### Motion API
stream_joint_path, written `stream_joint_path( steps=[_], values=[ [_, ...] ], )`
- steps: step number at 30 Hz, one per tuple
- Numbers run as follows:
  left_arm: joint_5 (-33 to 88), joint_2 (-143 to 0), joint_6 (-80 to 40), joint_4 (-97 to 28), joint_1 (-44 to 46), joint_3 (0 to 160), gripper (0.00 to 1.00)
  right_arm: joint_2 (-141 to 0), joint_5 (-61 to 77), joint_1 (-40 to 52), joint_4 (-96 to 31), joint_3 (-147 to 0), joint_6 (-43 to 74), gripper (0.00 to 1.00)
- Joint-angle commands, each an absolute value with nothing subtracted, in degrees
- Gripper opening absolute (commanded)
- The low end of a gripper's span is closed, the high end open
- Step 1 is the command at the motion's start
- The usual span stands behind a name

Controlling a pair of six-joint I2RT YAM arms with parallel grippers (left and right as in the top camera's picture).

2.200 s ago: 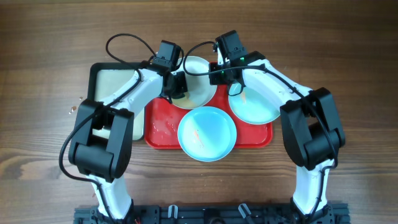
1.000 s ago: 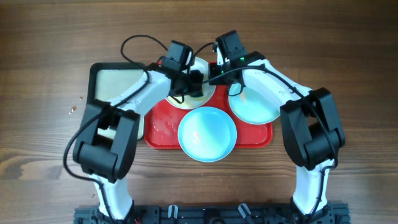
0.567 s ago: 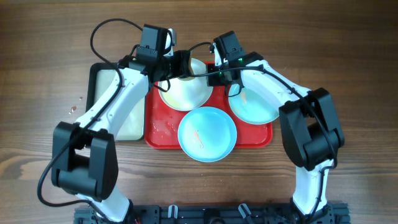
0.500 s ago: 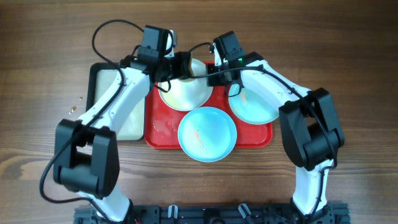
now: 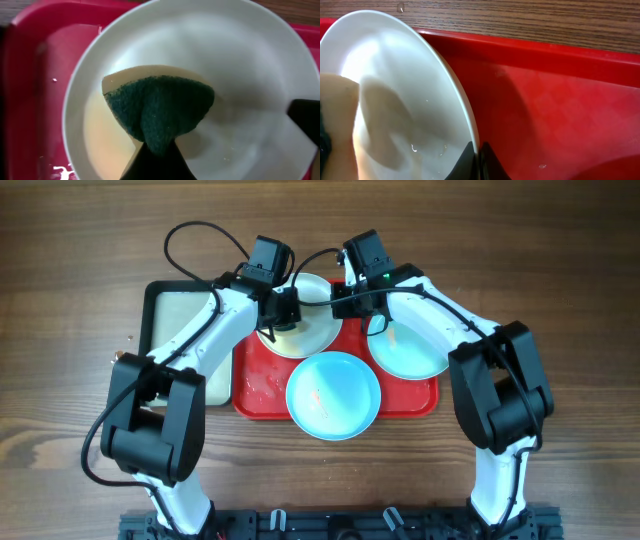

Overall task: Clean dirty plates on tray and stack at the side
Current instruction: 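Scrub the white plate with the sponge while right gripper holds its rim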

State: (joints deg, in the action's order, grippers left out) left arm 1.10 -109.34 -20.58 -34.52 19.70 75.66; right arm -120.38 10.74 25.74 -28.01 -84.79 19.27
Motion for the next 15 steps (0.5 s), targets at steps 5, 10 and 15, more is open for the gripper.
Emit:
stream_joint_path(
  steps=[5,10,15],
  values=[
    [-4.43,-111.04,-19.27,-35.29,19.38,75.96,0.04,-119.04,12.03,25.91,-27.7,-84.99,19.49,0.05],
    [-4.45,-114.67,-19.29,-35.66,18.94,75.96,0.04,-119.04,12.03,25.91,-27.7,-84.99,19.49,0.04],
    [-1.96,-116.9,-21.45,-36.32,18.9,75.96,0.04,-119.04,12.05,25.91,-27.88,-84.99,19.46,0.04]
  ],
)
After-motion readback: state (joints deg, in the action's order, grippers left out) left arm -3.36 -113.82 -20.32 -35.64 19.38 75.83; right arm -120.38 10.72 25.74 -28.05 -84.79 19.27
